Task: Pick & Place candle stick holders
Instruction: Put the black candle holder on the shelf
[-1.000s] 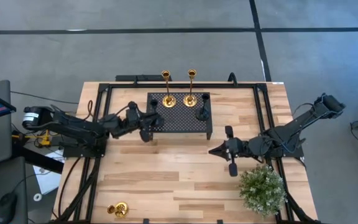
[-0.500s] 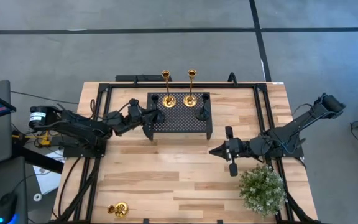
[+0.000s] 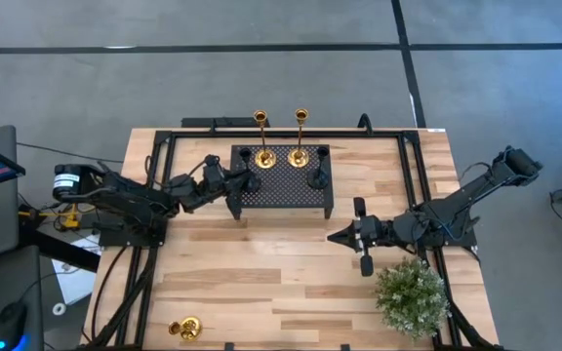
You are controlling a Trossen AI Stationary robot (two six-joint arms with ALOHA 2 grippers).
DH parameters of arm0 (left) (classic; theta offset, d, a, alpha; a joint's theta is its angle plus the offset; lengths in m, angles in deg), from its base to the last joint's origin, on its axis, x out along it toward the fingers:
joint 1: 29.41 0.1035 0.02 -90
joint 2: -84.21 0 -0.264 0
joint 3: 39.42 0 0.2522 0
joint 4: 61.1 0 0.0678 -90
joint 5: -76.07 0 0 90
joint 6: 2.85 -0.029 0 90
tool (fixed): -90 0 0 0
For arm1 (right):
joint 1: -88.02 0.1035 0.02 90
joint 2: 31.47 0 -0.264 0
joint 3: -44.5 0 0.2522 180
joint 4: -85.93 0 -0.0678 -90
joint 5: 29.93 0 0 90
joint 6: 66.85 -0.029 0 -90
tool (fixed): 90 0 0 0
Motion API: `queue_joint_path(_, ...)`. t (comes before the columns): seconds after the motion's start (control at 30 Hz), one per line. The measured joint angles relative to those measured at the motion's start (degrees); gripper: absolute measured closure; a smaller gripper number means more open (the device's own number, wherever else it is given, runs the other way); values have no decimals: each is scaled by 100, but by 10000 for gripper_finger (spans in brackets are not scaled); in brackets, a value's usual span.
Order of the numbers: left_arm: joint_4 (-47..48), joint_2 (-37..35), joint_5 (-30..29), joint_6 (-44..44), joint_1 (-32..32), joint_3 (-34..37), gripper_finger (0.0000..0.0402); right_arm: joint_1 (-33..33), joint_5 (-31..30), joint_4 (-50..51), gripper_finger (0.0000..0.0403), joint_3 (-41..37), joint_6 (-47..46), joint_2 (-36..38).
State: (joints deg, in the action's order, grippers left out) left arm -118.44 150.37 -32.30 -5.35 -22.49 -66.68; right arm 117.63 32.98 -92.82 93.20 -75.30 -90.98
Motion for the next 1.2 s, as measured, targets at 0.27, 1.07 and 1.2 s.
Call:
queue_joint_path(0.27,-10,8,-105,-20,7,0,389,0,0,0,403,0,0,-2)
queue_joint_path(1.07,-536,566,-107,-2,66,-4,367,0,0,2,403,0,-1,-4)
queue_joint_path(1.2,-537,566,-159,-2,66,-4,334,0,0,2,403,0,-4,-4)
